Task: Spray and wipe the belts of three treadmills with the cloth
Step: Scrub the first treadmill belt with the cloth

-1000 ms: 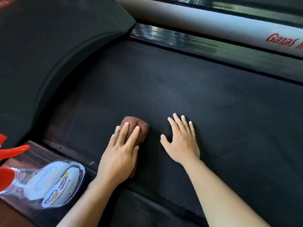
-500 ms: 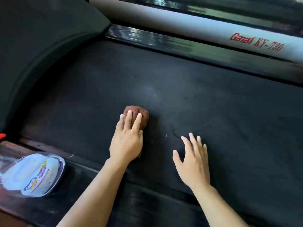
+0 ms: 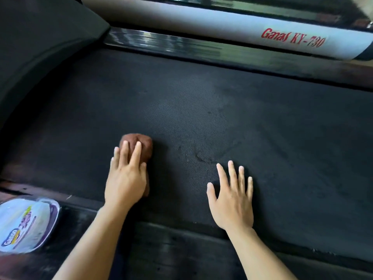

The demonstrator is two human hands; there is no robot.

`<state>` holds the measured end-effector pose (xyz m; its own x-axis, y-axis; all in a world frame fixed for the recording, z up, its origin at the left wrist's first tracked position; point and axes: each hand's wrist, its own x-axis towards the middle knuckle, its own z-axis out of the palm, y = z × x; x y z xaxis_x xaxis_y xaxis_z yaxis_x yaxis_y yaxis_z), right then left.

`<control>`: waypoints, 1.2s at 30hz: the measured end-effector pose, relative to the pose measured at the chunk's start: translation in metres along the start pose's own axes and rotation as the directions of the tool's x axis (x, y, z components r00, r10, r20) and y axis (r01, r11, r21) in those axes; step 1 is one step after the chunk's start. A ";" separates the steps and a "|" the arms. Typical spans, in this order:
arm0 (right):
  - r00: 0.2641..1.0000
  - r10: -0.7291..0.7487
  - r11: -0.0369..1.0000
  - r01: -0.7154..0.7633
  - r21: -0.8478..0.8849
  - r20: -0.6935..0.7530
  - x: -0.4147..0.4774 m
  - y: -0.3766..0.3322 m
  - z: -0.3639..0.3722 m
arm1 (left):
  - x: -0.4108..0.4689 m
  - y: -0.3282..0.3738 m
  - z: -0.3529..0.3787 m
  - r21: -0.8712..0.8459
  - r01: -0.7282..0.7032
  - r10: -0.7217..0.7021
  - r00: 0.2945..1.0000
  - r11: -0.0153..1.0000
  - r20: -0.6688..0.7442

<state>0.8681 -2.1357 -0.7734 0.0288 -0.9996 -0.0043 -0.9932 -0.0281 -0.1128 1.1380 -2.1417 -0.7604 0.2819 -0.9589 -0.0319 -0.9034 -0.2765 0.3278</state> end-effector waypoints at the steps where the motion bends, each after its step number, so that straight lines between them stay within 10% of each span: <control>1: 1.000 0.004 1.000 -0.004 -0.001 -0.006 0.000 -0.001 0.001 | 0.011 0.004 0.000 -0.010 0.034 -0.034 0.999 0.999 0.004; 15: 0.999 0.023 1.000 -0.022 0.009 -0.029 0.003 -0.001 0.004 | -0.053 0.067 0.027 0.030 -0.416 0.410 0.905 0.909 0.114; 25: 0.999 0.030 0.999 -0.029 0.015 -0.039 0.002 -0.001 0.003 | 0.073 0.027 -0.002 -0.039 0.054 -0.053 0.999 0.998 0.011; 36: 0.999 0.034 0.999 -0.033 0.034 -0.030 0.003 0.000 0.004 | 0.008 0.098 0.037 -0.015 -0.455 0.453 0.882 0.890 0.127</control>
<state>0.8690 -2.1383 -0.7769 -0.0084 -0.9997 0.0213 -0.9892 0.0052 -0.1461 1.0395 -2.1787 -0.7636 -0.2015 -0.9795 0.0007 -0.9278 0.1911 0.3205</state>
